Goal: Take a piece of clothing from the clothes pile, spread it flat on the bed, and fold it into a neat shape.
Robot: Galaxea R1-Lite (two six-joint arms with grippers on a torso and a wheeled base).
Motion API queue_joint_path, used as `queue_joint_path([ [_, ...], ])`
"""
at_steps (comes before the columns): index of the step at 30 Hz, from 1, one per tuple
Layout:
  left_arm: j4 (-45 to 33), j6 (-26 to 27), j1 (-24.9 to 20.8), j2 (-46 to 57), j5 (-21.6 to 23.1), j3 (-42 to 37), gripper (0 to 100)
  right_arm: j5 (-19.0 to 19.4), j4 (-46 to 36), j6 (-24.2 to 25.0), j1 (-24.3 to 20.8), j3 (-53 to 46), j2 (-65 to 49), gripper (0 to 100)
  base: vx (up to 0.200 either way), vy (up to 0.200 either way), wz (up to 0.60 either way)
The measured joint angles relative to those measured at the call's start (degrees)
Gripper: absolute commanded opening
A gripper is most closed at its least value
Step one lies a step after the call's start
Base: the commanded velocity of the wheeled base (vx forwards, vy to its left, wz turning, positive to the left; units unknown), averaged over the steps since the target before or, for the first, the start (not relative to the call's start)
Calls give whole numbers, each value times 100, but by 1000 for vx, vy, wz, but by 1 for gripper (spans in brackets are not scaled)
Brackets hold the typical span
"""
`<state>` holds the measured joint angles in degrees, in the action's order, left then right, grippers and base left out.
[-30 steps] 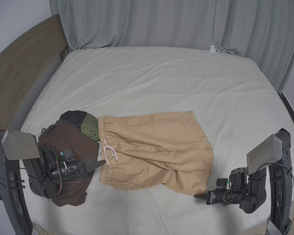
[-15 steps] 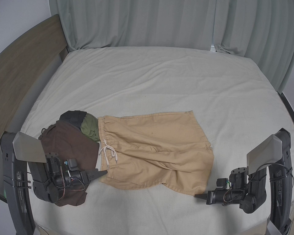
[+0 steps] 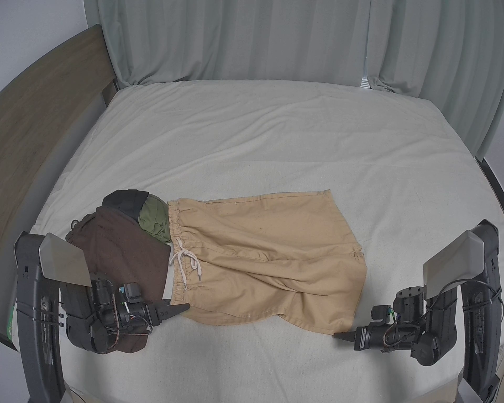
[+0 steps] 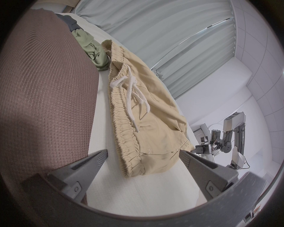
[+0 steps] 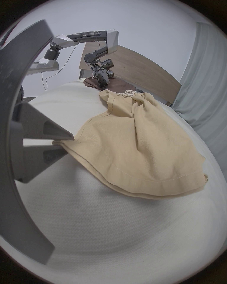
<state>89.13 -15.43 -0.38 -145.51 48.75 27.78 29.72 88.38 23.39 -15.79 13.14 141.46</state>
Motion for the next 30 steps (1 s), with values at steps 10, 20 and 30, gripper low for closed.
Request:
queue_joint_path([
  [10,-33,-41,-50,-196,-28,232,0,-2,2,-7,6,-2,-9,0,0,0,0],
  [20,-26,-40,-96,-254,-1,234,0,-5,11,-44,69,-122,-74,0,0,0,0],
  [30,-17,41,-37,140,62,-361,0,11,-2,-112,507,-684,-529,0,0,0,0],
])
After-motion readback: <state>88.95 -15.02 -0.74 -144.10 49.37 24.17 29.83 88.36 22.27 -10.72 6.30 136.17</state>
